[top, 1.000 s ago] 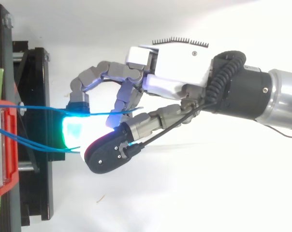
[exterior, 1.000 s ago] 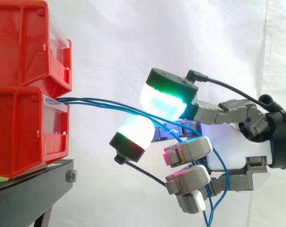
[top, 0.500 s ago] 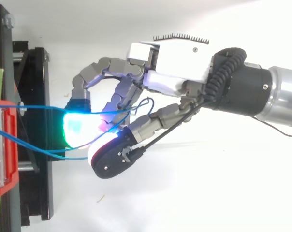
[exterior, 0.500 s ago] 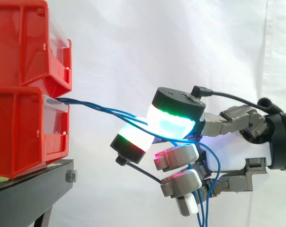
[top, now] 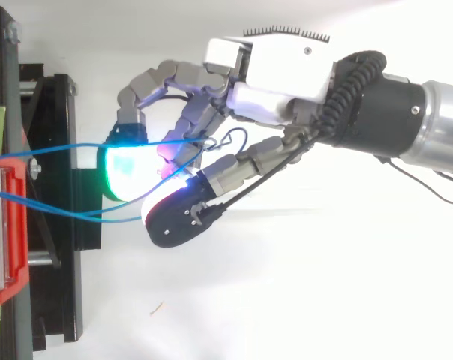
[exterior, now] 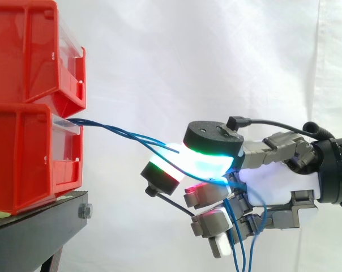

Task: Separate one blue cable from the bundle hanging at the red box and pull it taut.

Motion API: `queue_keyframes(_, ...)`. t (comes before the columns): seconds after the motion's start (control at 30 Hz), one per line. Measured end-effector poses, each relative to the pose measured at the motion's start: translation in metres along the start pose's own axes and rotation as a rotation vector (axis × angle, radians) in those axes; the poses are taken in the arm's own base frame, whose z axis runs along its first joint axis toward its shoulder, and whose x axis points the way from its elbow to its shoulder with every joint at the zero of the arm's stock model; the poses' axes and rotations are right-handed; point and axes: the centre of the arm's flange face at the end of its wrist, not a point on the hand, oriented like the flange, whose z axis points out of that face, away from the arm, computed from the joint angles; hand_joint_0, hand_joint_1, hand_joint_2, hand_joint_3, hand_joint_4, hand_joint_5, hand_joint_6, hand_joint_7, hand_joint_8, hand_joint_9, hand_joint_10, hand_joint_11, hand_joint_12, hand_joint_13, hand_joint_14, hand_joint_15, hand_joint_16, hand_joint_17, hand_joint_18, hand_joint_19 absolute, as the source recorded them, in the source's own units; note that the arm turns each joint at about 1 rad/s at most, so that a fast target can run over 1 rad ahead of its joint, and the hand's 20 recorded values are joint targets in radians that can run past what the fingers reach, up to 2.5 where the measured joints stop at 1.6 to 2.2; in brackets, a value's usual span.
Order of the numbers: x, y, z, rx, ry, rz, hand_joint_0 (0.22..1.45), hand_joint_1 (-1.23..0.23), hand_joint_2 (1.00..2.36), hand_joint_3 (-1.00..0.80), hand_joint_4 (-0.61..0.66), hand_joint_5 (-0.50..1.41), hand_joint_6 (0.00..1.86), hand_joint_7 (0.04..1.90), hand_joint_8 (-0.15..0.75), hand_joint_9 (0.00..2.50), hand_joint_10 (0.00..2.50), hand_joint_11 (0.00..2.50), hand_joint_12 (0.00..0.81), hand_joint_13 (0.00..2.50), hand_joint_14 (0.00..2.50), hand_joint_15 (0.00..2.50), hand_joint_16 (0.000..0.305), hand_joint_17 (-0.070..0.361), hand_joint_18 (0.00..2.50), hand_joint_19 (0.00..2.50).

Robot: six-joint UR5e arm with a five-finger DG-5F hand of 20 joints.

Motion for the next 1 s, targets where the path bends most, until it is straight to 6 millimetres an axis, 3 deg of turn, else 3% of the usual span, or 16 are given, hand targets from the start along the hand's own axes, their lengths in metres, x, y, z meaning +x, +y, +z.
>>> queue_keyframes(0.2,-0.0069,-0.0001,0.0004,0.0,-0.006,-0.003,0.55,-0.92,1.0,-0.5,0.04,-0.18,0.86,0.87,0.238,1.1,0.11,1.48,0.331,1.05,0.02,1.27,0.047,0.107,0.86,0.82)
queue_keyframes(0.4,-0.0112,-0.0004,0.0004,0.003,-0.012,-0.005,0.54,-0.74,1.0,-0.5,0.03,-0.15,0.82,0.9,0.241,1.19,0.06,1.51,0.335,1.1,0.02,1.29,0.048,0.107,0.89,0.86)
queue_keyframes(0.6,-0.0092,-0.0006,0.0001,0.005,-0.011,-0.005,0.53,-0.66,1.0,-0.5,0.02,-0.13,0.8,0.96,0.245,1.24,0.04,1.55,0.341,1.13,0.02,1.3,0.049,0.109,0.91,0.86)
queue_keyframes(0.87,-0.0094,-0.0036,-0.003,0.035,-0.01,-0.013,0.5,-0.61,1.0,-0.5,0.03,-0.13,0.78,0.95,0.254,1.28,0.03,1.54,0.358,1.15,0.02,1.3,0.051,0.114,0.94,0.87)
queue_keyframes(1.0,-0.0083,-0.0037,-0.0032,0.036,-0.008,-0.013,0.57,-0.62,1.0,-0.5,0.02,-0.12,0.77,0.99,0.233,1.3,0.0,1.58,0.332,1.15,0.02,1.32,0.047,0.105,0.92,0.89)
